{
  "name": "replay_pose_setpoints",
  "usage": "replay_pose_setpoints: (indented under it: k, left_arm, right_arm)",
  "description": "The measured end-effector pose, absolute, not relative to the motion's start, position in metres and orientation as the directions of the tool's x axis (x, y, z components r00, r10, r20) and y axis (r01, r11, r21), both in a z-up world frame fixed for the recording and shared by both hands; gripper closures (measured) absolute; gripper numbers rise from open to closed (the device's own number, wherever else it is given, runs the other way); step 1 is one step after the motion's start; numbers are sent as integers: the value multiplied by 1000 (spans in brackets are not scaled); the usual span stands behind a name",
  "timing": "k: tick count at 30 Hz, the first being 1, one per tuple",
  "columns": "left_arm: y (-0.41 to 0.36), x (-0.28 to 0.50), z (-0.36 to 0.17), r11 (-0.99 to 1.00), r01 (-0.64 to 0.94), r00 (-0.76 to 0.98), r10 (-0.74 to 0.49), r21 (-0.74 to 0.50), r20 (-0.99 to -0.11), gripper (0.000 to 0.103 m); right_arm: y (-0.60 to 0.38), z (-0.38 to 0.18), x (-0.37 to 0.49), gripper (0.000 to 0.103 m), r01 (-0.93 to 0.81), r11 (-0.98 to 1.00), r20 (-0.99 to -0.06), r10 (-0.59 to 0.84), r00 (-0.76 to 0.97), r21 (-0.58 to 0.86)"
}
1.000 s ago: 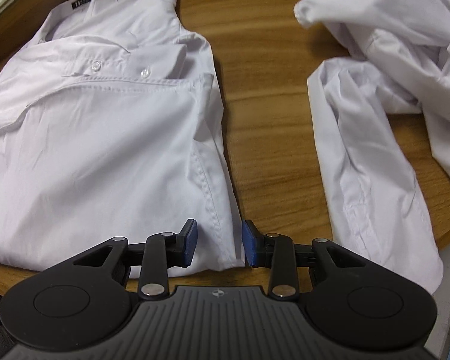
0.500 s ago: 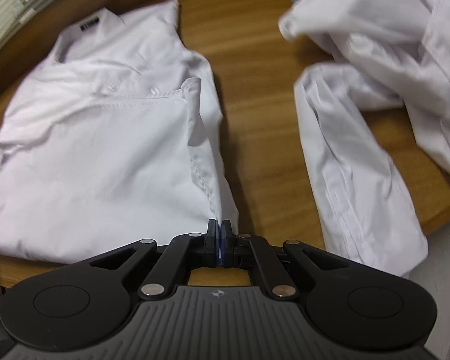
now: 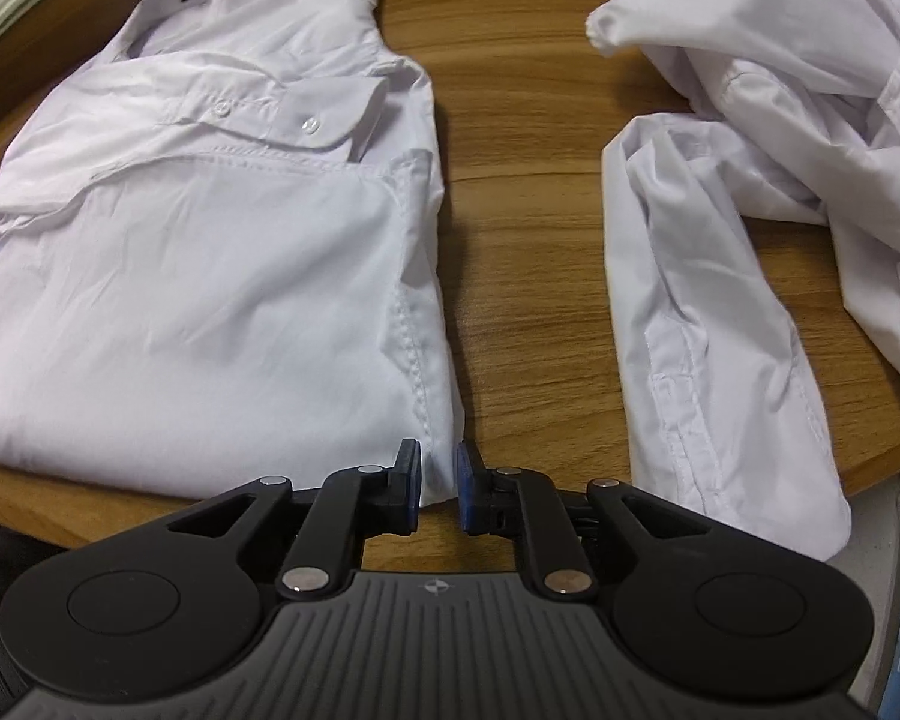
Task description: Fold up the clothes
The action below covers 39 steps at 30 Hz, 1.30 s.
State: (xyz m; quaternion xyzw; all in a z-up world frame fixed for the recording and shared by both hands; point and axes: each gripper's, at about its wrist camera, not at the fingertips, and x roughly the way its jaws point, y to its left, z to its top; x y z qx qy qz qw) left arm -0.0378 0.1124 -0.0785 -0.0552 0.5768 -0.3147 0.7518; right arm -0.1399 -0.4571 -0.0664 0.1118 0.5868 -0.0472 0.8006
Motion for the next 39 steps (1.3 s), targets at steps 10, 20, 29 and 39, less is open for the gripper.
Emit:
replay_pose_setpoints:
  k: [10,20,29,39]
  left_arm:
    - [126,-27,-27,767,464,187,-574,-444,-797,95]
    - [116,-40,-84,852,416,114,-394,-316,-912,92]
    - [135,-37,-43,881,272,269,-455,-386,-849,72]
    - [91,-2,-44,874,333,305,-455,-354,-837,70]
  right_arm:
    - [-454,-58,-135,101,182,978,-957,50,287,106]
    - [-448,-83,-135,95,188,980,-968,21,252,70]
    - [-439,-41,-118,86,109,994,-927,-25,374,17]
    - [-425,-52,-62,86,14,999,-905,28,424,37]
